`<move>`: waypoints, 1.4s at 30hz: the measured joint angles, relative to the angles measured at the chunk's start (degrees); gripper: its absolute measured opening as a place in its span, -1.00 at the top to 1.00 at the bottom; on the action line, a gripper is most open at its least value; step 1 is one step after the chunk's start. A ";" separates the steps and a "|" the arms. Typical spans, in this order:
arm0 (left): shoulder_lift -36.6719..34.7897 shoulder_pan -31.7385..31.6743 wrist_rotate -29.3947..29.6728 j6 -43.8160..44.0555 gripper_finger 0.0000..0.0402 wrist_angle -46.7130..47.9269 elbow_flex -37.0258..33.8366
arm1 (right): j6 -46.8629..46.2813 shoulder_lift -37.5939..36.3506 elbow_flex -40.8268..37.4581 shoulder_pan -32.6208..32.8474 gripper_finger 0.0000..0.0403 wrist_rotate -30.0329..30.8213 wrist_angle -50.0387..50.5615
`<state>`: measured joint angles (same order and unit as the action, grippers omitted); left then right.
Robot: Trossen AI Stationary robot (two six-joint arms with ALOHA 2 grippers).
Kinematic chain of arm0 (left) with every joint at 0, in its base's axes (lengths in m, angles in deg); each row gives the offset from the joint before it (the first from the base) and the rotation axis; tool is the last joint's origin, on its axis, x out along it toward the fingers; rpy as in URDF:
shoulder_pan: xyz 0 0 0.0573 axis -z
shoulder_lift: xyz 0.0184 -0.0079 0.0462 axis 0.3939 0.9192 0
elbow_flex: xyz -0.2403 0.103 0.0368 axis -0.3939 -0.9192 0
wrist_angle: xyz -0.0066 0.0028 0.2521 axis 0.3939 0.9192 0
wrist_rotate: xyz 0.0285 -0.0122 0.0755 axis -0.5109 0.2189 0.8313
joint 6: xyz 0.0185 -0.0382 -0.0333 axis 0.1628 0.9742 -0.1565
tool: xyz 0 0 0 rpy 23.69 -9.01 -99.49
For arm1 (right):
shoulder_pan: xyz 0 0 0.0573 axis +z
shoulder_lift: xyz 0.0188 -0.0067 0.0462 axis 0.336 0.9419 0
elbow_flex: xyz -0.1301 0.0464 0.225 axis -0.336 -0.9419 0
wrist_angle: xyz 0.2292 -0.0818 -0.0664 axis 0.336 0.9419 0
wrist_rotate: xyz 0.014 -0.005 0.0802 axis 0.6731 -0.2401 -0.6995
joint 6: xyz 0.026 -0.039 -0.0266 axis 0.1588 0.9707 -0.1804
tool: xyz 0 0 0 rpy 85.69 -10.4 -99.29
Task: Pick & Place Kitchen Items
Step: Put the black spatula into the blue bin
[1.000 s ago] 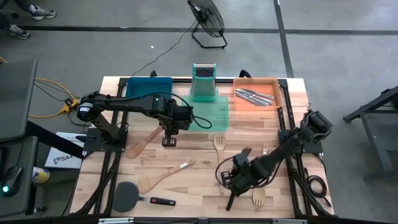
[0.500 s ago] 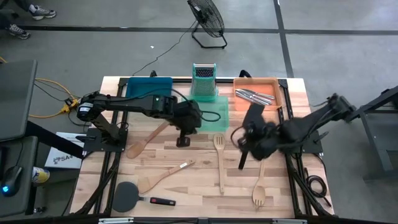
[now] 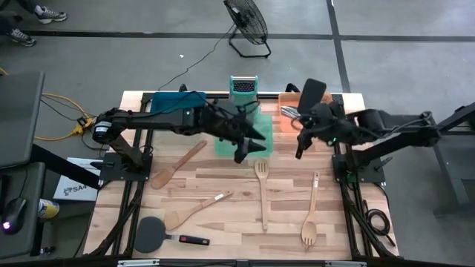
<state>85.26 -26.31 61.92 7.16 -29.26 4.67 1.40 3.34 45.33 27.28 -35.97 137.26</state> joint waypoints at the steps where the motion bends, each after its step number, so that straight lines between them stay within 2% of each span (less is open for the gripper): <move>1: 0.44 0.00 0.02 0.37 -0.08 -2.33 0.04 | 3.09 -0.53 0.00 -1.24 0.98 -1.11 -2.54; 6: 2.80 0.11 0.18 1.30 -0.29 -9.50 0.03 | 15.52 -1.80 0.00 -6.38 0.98 -8.52 -14.34; 12: 4.61 0.08 1.52 3.63 -0.29 -13.04 -0.04 | 23.99 -1.91 -0.02 -9.92 0.98 -17.27 -23.06; 22: 5.50 0.09 7.05 5.35 -0.28 -13.85 0.00 | 30.07 -1.91 -0.02 -11.98 0.98 -29.11 -27.95; 32: 6.43 0.09 7.37 6.77 -0.28 -14.94 0.00 | 32.39 -1.36 -0.02 -11.92 0.98 -35.08 -35.68; 42: 6.43 0.11 4.47 8.11 -0.28 -15.61 0.00 | 36.40 2.33 -0.02 -11.92 0.98 -34.51 -40.86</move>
<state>91.69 -26.20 66.39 15.27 -44.88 4.67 37.80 5.67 45.31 15.36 -70.48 96.40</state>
